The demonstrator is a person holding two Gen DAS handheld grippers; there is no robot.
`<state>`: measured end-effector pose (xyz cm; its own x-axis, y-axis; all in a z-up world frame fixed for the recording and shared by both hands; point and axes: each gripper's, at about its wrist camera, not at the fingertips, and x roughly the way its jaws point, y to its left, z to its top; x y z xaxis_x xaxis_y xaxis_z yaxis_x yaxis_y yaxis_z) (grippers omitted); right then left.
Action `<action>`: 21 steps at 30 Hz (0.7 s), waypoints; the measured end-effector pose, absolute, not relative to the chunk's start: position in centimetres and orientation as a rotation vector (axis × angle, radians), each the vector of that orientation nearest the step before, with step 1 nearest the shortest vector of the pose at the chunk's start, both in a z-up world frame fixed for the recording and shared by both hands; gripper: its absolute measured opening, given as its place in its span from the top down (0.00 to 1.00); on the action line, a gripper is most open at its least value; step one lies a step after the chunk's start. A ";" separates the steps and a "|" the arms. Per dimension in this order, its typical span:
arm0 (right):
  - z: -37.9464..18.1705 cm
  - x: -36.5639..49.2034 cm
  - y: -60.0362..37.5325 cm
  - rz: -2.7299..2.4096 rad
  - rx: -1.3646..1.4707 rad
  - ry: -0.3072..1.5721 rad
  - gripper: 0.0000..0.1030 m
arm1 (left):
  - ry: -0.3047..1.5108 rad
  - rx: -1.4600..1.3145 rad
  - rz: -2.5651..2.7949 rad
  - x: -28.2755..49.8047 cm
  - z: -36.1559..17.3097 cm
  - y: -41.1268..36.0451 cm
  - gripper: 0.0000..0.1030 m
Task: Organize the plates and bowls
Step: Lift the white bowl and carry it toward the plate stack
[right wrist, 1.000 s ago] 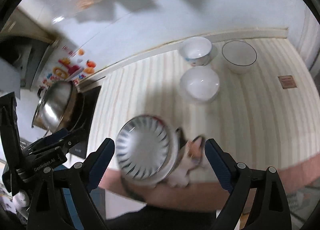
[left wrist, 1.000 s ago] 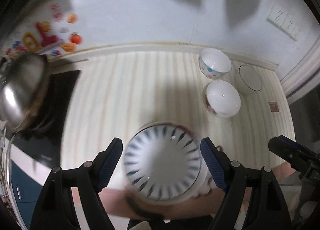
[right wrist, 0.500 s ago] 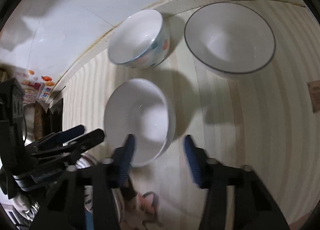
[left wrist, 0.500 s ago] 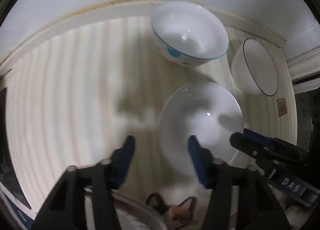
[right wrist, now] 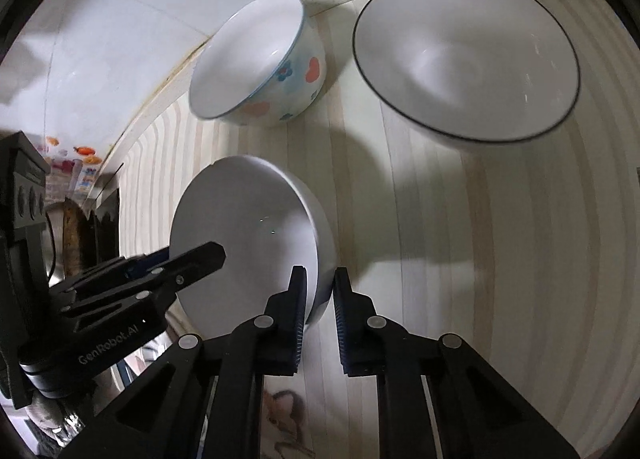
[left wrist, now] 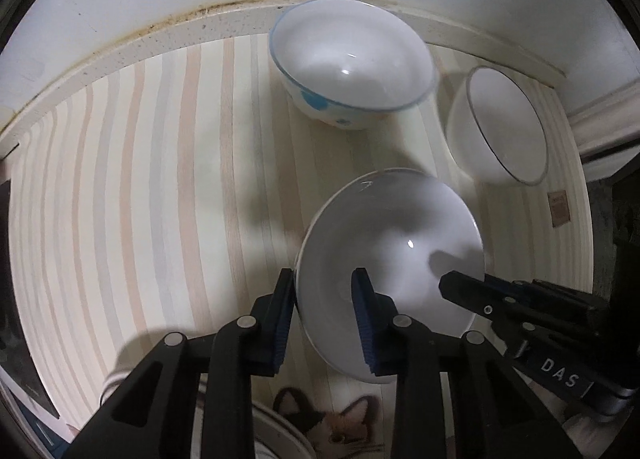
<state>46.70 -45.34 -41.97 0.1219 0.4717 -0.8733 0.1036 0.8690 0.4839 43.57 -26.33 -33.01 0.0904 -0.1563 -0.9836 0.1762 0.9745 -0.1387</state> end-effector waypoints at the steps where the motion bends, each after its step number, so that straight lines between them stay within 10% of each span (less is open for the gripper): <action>1: -41.6 46.3 -45.3 0.288 0.487 1.436 0.85 | 1.456 0.017 -0.247 42.9 -32.8 -26.5 0.74; 21: -38.6 32.5 -49.2 0.282 0.441 1.496 0.85 | 1.538 0.072 -0.369 29.9 -34.0 -30.2 0.74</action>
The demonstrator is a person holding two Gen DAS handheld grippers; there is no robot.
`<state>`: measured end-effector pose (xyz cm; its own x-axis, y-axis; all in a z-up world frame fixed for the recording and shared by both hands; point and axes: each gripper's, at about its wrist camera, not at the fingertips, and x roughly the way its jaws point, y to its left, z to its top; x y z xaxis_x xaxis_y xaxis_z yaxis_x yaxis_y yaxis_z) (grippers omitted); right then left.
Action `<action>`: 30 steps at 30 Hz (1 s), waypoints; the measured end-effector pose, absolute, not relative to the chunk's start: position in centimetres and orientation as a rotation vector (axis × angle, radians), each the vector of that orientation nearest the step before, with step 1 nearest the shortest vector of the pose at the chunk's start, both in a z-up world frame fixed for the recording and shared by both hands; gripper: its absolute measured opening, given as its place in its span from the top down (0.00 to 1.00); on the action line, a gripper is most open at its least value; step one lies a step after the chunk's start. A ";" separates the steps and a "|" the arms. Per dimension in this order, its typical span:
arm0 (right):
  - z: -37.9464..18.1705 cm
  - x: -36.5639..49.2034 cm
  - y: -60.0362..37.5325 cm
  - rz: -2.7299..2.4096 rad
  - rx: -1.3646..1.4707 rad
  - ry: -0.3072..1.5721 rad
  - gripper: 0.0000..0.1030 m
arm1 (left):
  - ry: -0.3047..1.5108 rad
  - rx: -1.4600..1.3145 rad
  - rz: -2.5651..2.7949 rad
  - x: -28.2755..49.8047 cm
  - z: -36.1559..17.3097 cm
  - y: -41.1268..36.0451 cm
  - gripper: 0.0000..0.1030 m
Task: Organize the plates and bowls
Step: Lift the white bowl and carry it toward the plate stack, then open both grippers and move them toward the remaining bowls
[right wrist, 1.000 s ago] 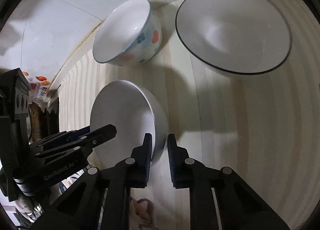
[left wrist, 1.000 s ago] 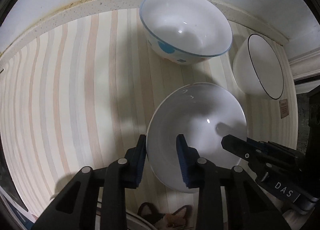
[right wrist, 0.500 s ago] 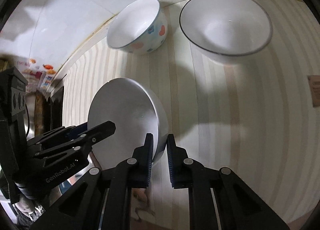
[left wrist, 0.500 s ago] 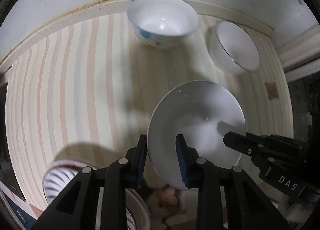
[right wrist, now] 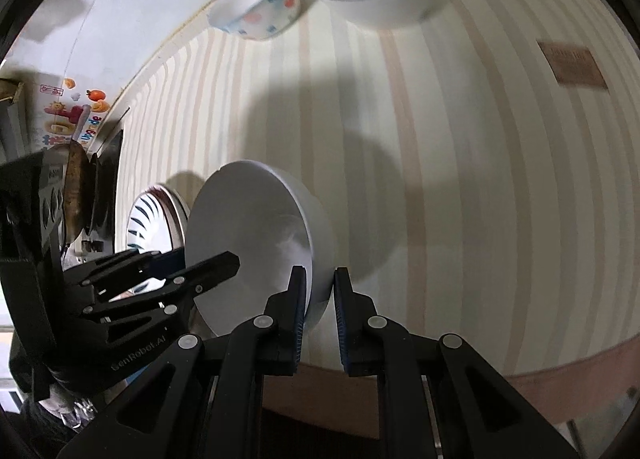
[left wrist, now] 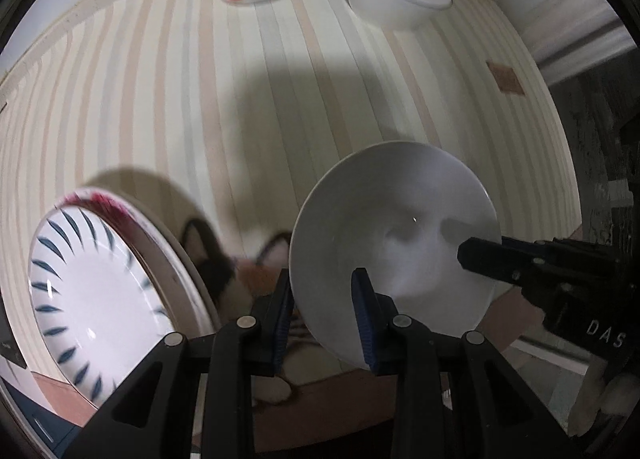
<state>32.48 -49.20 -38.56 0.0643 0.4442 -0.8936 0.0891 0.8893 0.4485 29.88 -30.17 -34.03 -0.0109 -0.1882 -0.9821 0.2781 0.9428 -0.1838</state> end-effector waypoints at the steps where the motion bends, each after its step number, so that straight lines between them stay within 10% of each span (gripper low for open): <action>1: -38.8 32.1 -49.4 0.278 0.447 1.500 0.85 | 1.545 0.075 -0.370 29.5 -34.4 -30.4 0.74; 27: -35.9 34.0 -54.5 0.269 0.591 1.439 0.83 | 1.451 -0.007 -0.300 33.2 -27.9 -30.0 0.71; 30: -34.1 36.9 -56.6 0.255 0.620 1.378 0.64 | 1.415 -0.058 -0.295 37.5 -27.0 -30.6 0.71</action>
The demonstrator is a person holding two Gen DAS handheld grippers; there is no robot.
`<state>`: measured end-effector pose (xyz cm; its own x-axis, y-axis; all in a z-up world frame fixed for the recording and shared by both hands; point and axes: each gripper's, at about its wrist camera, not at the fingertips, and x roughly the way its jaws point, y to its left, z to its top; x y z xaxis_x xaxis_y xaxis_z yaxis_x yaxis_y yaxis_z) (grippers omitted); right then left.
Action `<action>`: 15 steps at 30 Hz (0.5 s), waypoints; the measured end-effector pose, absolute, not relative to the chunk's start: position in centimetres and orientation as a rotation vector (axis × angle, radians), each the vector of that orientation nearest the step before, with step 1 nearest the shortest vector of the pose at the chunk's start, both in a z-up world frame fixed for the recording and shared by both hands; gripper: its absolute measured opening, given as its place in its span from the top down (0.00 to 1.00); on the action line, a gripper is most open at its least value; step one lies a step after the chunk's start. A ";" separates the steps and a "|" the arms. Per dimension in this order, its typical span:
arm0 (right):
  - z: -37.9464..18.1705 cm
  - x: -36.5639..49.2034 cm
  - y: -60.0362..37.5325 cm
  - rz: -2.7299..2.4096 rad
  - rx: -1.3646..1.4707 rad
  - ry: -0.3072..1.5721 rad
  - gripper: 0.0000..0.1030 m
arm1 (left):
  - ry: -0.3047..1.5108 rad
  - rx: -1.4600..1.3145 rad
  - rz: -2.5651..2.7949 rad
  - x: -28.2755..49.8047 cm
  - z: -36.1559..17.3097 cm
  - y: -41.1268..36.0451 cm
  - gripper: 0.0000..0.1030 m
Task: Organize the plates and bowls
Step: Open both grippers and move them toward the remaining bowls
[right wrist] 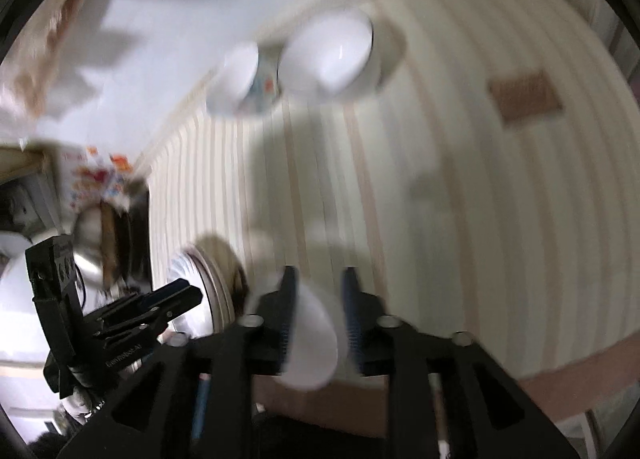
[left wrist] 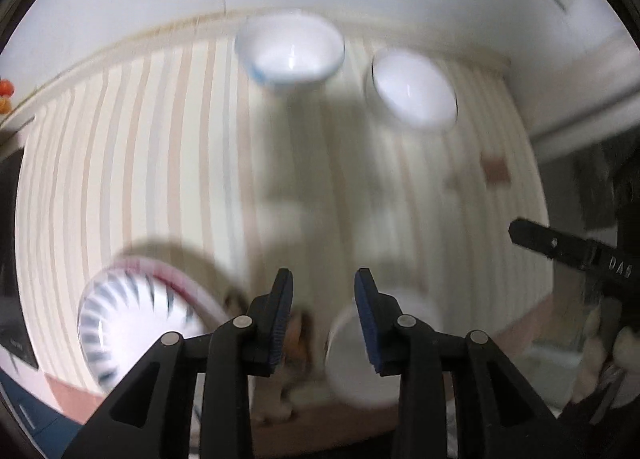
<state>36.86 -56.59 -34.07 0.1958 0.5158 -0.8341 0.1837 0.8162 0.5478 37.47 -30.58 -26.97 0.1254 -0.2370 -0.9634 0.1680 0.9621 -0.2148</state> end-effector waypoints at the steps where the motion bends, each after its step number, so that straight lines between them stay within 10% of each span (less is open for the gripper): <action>1: -33.8 38.2 -57.3 0.240 0.622 1.360 0.62 | 1.404 -0.077 -0.300 38.9 -26.9 -31.1 0.71; 15: -39.5 53.2 -60.3 0.133 0.636 1.358 0.62 | 1.480 0.004 -0.325 52.0 -34.0 -39.4 0.71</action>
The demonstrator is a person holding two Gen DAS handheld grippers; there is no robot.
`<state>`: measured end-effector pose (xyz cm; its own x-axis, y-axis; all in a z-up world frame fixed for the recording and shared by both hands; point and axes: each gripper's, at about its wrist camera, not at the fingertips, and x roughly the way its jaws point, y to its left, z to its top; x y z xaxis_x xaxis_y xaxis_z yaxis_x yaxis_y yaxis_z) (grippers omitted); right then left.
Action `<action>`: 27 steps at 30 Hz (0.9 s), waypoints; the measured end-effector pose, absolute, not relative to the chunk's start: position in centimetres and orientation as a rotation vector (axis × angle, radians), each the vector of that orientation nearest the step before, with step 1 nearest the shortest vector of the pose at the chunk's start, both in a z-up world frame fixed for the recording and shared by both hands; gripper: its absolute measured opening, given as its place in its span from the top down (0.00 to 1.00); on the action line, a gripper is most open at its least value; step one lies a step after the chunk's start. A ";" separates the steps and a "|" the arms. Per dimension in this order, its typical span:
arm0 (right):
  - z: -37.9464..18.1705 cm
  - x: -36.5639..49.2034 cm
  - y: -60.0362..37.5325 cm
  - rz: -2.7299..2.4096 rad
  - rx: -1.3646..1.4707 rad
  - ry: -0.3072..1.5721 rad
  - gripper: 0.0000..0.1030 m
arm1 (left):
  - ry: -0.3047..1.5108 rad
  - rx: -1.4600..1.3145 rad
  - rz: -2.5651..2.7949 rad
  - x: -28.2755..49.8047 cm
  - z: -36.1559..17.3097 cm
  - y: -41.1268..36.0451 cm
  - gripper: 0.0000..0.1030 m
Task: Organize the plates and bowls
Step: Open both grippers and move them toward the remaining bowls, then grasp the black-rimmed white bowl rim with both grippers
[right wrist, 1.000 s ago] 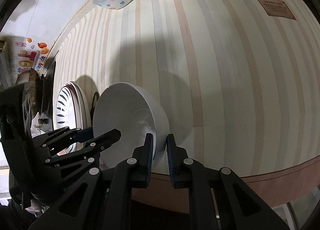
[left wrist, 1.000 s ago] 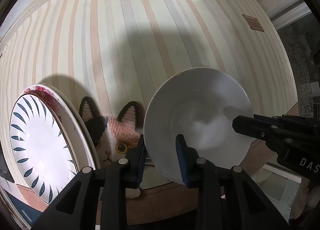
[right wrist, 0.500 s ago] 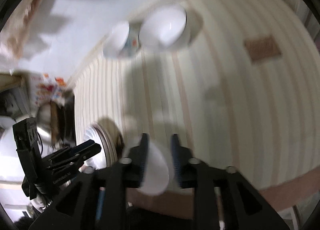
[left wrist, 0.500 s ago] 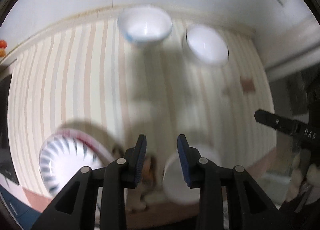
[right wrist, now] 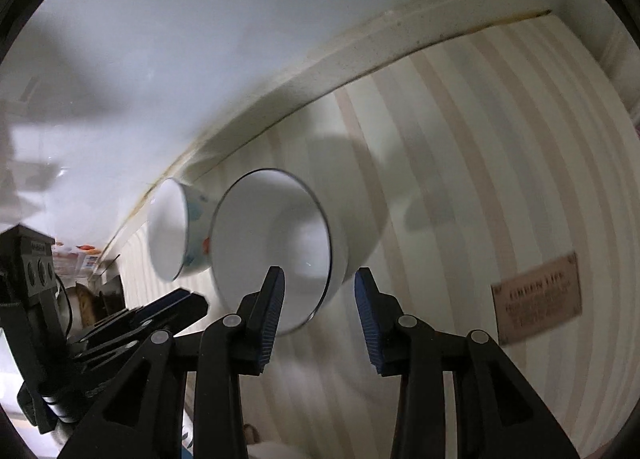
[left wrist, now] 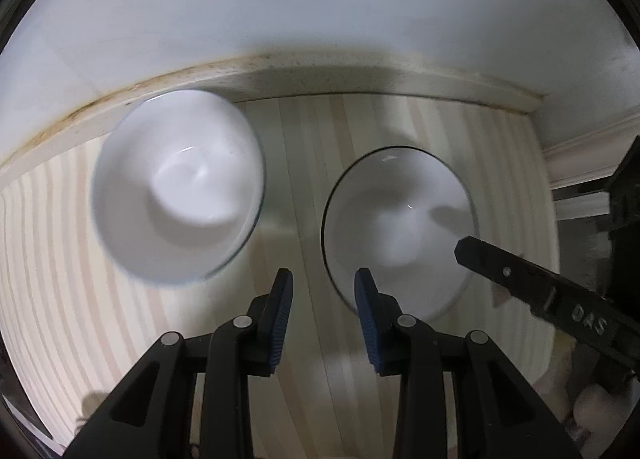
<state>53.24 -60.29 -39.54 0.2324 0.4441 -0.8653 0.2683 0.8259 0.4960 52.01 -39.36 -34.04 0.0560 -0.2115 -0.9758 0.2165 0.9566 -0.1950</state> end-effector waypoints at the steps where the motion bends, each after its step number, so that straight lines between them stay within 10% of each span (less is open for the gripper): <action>1: -40.2 53.6 -60.2 0.136 0.636 1.367 0.62 | 1.488 0.013 -0.319 52.3 -34.4 -39.4 0.71; 7: -42.4 54.8 -59.7 0.131 0.591 1.416 0.86 | 1.502 0.038 -0.338 52.9 -35.8 -40.7 0.78; 27: -39.5 52.9 -57.8 0.149 0.523 1.371 0.87 | 1.418 0.081 -0.368 51.1 -33.1 -41.2 0.78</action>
<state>52.86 -57.79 -39.53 0.2093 0.3990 -0.8927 0.1976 0.8769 0.4383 51.13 -41.15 -33.07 0.1060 -0.2019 -0.9737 0.2973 0.9408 -0.1627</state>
